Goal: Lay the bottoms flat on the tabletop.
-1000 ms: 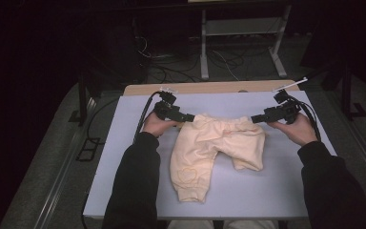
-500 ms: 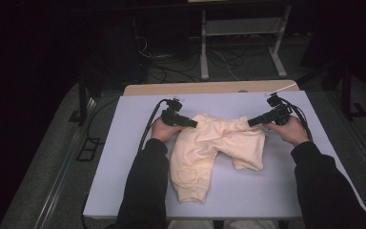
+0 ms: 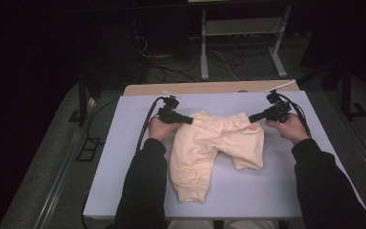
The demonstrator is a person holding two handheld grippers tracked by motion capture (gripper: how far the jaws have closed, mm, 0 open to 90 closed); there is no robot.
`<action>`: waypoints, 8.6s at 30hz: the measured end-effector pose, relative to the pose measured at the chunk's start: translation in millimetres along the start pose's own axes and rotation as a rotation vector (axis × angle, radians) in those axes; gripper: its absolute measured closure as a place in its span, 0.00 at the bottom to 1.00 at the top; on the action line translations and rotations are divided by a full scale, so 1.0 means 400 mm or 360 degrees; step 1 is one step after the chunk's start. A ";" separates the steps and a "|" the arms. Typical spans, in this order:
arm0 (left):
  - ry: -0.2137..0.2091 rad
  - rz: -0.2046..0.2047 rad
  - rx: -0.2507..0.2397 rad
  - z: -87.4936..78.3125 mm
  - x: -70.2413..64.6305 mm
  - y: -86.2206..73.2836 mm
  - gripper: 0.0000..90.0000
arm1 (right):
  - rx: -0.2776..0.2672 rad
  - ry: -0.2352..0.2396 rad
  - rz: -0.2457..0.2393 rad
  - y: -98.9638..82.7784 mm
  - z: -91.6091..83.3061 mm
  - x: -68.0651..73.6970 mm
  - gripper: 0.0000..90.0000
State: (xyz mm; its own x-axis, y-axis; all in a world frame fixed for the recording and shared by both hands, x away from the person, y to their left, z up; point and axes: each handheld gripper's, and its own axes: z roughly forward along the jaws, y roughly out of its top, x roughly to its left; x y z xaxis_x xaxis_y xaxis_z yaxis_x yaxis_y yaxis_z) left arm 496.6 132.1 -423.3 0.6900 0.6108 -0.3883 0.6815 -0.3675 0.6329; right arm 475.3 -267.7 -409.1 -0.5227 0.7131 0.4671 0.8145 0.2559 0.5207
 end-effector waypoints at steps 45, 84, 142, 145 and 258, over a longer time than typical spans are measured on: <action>0.0183 -0.0214 -0.0549 -0.129 0.015 -0.039 0.00 | -0.0423 -0.0314 -0.0002 0.004 -0.045 0.013 0.28; 0.0162 0.0004 -0.0458 -0.156 -0.111 -0.253 0.00 | -0.0248 -0.0006 -0.0072 -0.238 -0.027 0.185 0.32; 0.0056 0.0127 -0.0469 -0.173 -0.159 -0.297 0.00 | -0.0308 -0.0240 0.0077 -0.268 -0.051 0.175 0.54; 0.0059 0.0127 -0.0496 -0.182 -0.161 -0.300 0.00 | -0.0330 -0.0240 0.0047 -0.279 -0.051 0.203 0.51; 0.0168 0.0361 -0.0661 -0.302 -0.224 -0.453 0.00 | 0.0297 -0.0029 -0.0516 -0.344 0.062 0.371 0.87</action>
State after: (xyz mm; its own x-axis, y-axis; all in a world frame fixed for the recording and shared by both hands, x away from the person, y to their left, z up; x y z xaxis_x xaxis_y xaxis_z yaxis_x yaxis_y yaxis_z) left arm 282.1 228.6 -422.3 0.7667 0.6235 -0.1533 0.3469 -0.2014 0.9160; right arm 291.9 -181.1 -429.2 -0.7578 0.5867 0.2854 0.6400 0.5837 0.4997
